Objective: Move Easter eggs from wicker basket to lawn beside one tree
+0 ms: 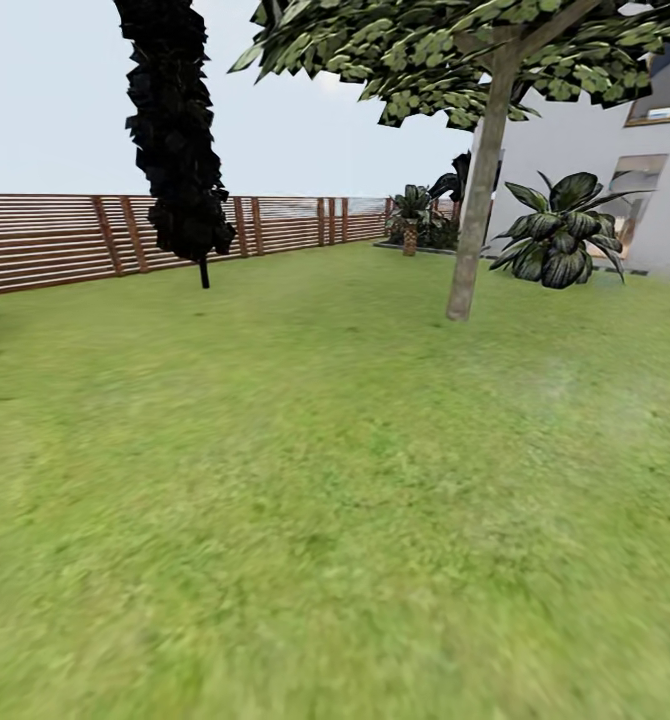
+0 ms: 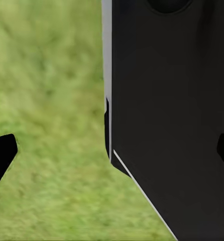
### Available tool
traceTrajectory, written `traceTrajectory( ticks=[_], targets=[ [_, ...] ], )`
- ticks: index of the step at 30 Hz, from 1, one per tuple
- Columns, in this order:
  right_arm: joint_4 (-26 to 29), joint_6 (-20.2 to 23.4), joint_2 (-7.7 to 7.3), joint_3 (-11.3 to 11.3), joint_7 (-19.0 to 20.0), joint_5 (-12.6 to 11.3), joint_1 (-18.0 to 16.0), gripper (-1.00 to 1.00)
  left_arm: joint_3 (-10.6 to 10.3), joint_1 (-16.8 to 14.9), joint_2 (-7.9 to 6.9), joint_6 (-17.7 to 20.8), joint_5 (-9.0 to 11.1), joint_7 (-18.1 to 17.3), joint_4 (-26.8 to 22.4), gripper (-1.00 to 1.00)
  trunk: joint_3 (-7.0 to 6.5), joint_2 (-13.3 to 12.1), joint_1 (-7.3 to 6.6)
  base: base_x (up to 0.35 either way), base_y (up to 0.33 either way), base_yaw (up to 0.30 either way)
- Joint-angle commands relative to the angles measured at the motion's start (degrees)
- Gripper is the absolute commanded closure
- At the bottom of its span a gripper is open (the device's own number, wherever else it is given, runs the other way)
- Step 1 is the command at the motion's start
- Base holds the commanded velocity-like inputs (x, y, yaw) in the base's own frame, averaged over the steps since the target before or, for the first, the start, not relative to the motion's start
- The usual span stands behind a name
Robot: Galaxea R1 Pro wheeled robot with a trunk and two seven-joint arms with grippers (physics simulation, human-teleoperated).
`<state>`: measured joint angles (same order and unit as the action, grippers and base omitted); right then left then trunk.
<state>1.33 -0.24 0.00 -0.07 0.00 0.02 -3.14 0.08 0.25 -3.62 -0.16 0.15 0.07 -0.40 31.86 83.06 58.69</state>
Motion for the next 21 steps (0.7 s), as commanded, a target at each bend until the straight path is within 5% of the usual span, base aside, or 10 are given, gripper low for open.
traceTrajectory(
  ticks=[1, 21],
  targets=[
    [-0.01, -0.03, 0.0, -0.01, 0.0, 0.0, -0.03, -1.0, 0.0, 0.01, 0.0, -0.02, 0.02, 0.01, -0.04, -1.0, 0.04, 0.02, 0.03, 0.324, 0.105, -0.241],
    [-0.01, -0.03, 0.0, 0.0, 0.0, 0.0, -0.03, -1.0, 0.0, 0.01, 0.0, -0.02, 0.02, -0.02, -0.04, -1.0, 0.04, 0.02, 0.03, 0.324, 0.106, -0.051]
  ],
)
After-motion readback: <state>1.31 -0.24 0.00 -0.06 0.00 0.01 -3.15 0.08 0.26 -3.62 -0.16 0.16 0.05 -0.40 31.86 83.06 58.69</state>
